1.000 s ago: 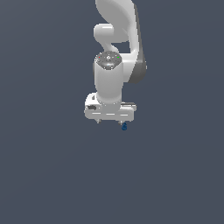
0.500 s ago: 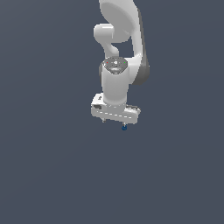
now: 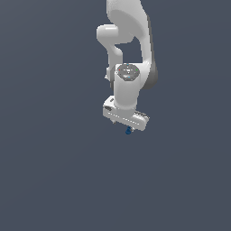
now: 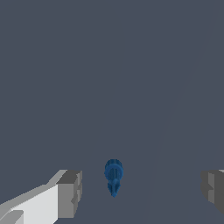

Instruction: Pick up the object and move it to a goal position.

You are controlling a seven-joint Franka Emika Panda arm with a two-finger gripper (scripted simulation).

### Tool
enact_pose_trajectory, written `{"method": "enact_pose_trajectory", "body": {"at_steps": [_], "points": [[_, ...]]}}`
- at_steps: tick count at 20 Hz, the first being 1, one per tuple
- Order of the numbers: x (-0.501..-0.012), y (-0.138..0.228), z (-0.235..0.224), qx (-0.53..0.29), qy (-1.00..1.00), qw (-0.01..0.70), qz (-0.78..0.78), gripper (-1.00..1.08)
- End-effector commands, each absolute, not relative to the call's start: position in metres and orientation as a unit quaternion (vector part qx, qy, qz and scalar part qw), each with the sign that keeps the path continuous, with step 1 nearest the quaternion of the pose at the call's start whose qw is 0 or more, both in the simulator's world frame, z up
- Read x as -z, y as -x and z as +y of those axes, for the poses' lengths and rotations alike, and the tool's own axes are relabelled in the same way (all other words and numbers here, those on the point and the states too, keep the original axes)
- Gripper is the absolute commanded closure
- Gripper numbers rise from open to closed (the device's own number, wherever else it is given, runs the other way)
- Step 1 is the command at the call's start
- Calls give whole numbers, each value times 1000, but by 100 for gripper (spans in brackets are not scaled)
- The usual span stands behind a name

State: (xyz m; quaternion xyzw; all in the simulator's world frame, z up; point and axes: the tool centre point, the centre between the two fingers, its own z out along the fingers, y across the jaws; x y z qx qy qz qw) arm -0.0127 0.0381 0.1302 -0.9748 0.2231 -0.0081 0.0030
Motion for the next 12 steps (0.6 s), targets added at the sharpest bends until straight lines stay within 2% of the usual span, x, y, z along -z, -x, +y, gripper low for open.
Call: {"method": "enact_pose_trajectory", "body": {"at_steps": [1, 12], "points": [[-124, 18, 45, 7, 968, 3, 251, -92], [-101, 40, 67, 2, 935, 1, 354, -92]]}}
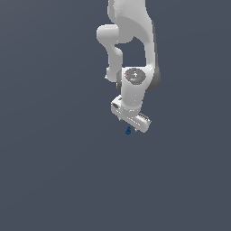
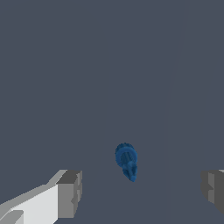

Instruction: Pick up the object and move it to a goal position.

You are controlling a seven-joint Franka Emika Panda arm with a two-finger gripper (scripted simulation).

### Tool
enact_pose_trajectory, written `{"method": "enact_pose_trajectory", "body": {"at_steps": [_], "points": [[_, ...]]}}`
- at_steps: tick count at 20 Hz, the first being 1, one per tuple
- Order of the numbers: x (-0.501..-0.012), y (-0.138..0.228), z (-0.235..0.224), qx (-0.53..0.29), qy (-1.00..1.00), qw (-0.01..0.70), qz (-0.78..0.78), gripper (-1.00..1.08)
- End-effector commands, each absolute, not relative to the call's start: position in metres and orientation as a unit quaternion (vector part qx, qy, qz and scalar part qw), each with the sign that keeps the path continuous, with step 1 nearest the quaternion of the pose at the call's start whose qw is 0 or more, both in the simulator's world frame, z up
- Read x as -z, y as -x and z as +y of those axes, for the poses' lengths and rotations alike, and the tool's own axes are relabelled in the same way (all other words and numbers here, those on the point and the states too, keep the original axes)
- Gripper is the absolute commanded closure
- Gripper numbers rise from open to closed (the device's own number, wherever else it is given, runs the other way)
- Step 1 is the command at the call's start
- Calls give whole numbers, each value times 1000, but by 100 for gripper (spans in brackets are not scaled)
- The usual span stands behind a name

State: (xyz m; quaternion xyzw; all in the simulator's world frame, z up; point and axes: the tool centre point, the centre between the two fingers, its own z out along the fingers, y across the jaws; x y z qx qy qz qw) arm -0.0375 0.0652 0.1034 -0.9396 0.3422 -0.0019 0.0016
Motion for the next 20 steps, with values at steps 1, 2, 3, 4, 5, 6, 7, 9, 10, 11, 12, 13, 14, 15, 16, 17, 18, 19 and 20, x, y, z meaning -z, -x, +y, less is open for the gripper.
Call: {"method": "enact_pose_trajectory", "body": {"at_steps": [1, 2, 3, 4, 5, 6, 7, 9, 10, 11, 12, 13, 14, 15, 16, 17, 18, 19, 20], "points": [[-100, 41, 69, 1, 933, 1, 361, -92], [-98, 43, 70, 1, 930, 1, 366, -92], [-97, 44, 71, 1, 928, 1, 372, -92], [-96, 45, 72, 1, 927, 1, 376, -92], [-95, 46, 73, 1, 925, 0, 380, -92], [-95, 47, 73, 0, 923, 0, 384, -92], [-94, 47, 74, 0, 922, 0, 387, -92], [-93, 48, 75, 0, 920, 0, 391, -92], [-93, 49, 75, 0, 920, 0, 392, -92], [-93, 49, 75, 0, 919, 0, 393, -92], [-93, 49, 75, 0, 919, 0, 393, -92], [-93, 49, 75, 0, 920, 0, 391, -92], [-92, 49, 75, 0, 920, 0, 391, -92], [-91, 49, 75, 0, 920, 0, 391, -92], [-90, 49, 75, 0, 920, 0, 391, -92], [-87, 49, 75, 0, 920, 0, 392, -92], [-84, 49, 75, 0, 920, 0, 392, -92], [-81, 49, 75, 0, 920, 0, 392, -92], [-77, 49, 75, 0, 920, 0, 392, -92]]}}
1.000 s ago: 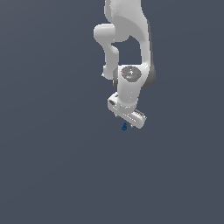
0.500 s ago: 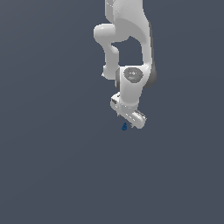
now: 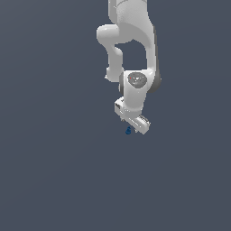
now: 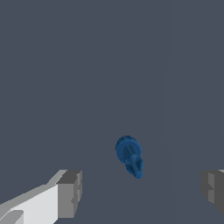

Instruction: Pick up the object and move it to a goal position.

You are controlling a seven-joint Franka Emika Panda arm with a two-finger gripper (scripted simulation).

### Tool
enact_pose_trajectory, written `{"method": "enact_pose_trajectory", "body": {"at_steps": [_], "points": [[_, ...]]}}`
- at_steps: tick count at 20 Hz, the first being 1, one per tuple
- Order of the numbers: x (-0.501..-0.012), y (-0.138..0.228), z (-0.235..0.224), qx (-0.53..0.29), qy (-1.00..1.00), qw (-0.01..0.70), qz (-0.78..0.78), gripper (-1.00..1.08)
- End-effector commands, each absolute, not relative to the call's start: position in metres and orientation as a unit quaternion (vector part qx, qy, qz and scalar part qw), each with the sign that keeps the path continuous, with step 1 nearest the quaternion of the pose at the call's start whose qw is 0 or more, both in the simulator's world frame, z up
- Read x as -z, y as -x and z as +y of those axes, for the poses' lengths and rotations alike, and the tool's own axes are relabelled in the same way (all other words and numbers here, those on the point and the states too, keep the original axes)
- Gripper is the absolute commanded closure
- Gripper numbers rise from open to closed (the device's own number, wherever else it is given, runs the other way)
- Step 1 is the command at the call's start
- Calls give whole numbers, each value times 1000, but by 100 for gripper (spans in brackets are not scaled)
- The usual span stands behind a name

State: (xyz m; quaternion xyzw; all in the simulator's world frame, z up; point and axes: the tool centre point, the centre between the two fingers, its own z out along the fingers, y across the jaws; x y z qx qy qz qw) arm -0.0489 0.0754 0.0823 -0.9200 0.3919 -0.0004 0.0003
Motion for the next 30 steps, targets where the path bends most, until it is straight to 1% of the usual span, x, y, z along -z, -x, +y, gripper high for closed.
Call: {"method": "enact_pose_trajectory", "body": {"at_steps": [1, 6, 11, 12, 24, 30], "points": [[-72, 50, 75, 0, 920, 0, 392, -92], [-49, 50, 75, 0, 919, 0, 393, -92], [-42, 49, 76, 0, 919, 0, 393, -92], [-42, 49, 76, 0, 919, 0, 393, 108], [-43, 49, 76, 0, 919, 0, 393, 108], [-58, 52, 78, 0, 919, 0, 393, 108]]}}
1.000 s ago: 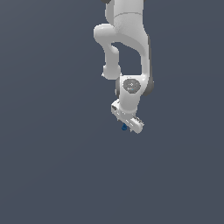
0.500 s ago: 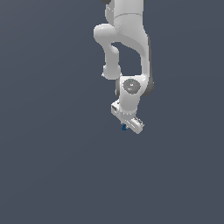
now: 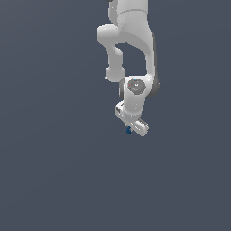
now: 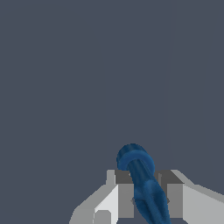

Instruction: Pick up the object and move it to a goal position.

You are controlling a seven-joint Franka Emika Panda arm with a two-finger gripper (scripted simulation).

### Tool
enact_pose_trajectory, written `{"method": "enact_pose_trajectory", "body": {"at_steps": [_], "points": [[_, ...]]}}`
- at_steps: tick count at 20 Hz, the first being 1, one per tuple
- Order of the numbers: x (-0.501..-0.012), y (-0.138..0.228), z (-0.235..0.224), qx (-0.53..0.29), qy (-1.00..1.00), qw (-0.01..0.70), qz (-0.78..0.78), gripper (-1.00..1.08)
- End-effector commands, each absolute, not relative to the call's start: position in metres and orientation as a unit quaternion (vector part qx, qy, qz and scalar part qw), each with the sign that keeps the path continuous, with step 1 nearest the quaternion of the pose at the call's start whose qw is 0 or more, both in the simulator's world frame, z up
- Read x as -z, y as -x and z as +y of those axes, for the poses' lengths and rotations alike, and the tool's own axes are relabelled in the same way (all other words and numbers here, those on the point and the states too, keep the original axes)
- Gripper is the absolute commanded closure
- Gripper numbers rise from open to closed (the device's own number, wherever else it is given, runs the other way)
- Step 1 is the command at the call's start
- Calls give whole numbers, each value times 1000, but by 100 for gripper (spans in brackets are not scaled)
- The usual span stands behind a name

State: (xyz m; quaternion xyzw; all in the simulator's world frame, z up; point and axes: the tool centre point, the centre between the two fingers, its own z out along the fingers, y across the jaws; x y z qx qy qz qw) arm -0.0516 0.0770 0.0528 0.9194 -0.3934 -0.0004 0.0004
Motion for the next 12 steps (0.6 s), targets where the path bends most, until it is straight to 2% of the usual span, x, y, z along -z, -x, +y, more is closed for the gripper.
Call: {"method": "enact_pose_trajectory", "body": {"at_steps": [1, 12], "points": [[-62, 53, 79, 0, -919, 0, -393, 108], [-141, 67, 89, 0, -919, 0, -394, 108]]}}
